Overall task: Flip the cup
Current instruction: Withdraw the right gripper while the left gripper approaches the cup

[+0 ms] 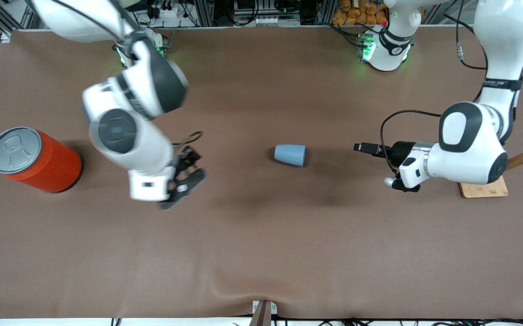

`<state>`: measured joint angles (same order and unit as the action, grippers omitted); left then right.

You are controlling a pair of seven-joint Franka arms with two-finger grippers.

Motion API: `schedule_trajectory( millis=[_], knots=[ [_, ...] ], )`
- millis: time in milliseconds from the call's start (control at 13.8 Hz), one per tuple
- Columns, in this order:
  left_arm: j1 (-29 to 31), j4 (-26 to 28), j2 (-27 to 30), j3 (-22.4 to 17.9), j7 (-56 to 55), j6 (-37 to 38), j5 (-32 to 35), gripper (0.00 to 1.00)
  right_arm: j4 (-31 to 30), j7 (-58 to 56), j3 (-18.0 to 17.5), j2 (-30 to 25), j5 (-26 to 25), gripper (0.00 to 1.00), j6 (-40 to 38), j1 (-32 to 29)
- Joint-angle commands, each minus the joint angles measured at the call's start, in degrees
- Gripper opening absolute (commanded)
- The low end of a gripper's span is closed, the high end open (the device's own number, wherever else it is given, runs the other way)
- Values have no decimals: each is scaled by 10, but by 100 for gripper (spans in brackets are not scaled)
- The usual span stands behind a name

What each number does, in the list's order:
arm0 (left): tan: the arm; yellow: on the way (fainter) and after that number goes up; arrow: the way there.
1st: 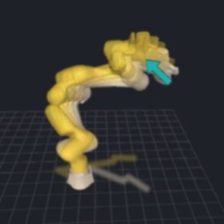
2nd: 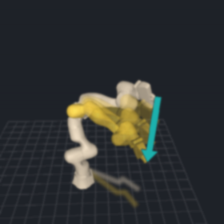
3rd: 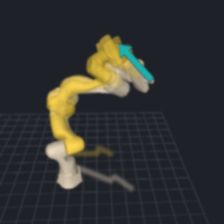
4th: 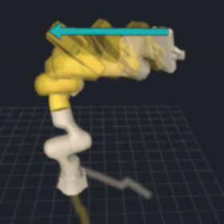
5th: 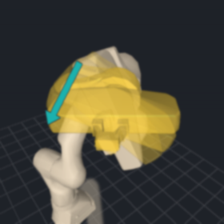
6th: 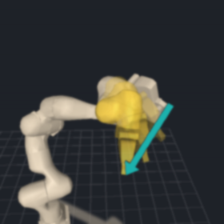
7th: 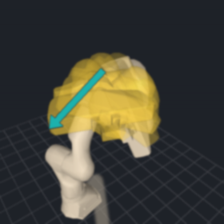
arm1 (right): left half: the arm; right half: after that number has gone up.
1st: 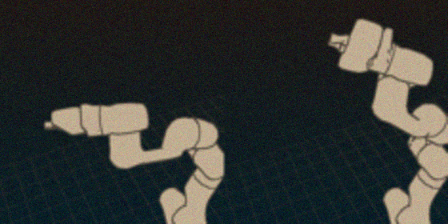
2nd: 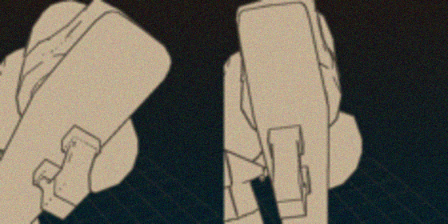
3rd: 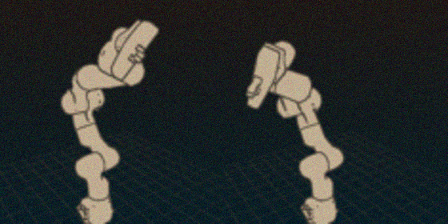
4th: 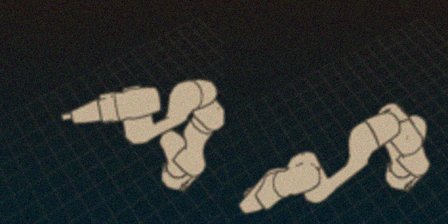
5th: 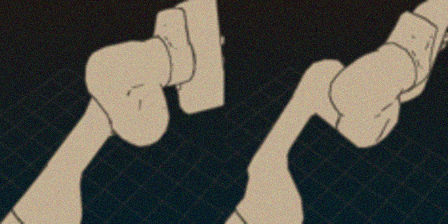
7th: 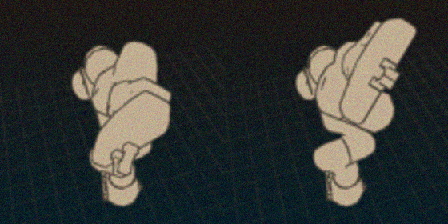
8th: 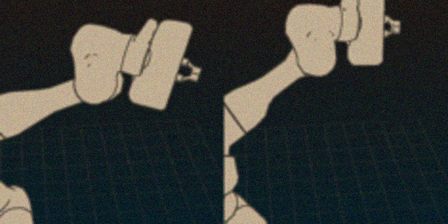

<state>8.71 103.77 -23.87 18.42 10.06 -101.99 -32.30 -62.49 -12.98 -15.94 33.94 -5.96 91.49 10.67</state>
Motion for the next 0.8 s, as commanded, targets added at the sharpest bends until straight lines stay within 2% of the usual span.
schedule_trajectory(
  millis=[0, 145, 289, 434, 579, 723],
  knots=[
    [0, 29, -10, 2, 58, -32, -56, 100, -16, 13, -22, -21, 9, 100, -4, -61],
    [0, 57, -14, 2, 105, -52, -104, 100, -16, 61, -14, -28, 9, 100, 0, -98],
    [-8, 79, -18, 2, 141, -62, -147, 100, -16, 130, 30, -36, 23, 100, 2, -106],
    [-12, 101, -23, 4, 163, -77, -200, 100, -28, 177, 76, -82, 80, 100, -14, -113],
    [-22, 119, -40, 5, 229, -96, -270, 100, -53, 194, 82, -129, 108, 100, -40, -127],
    [-24, 117, -75, 5, 300, -103, -290, 96, -82, 265, 100, -187, 119, 100, -69, -128]
  ],
)
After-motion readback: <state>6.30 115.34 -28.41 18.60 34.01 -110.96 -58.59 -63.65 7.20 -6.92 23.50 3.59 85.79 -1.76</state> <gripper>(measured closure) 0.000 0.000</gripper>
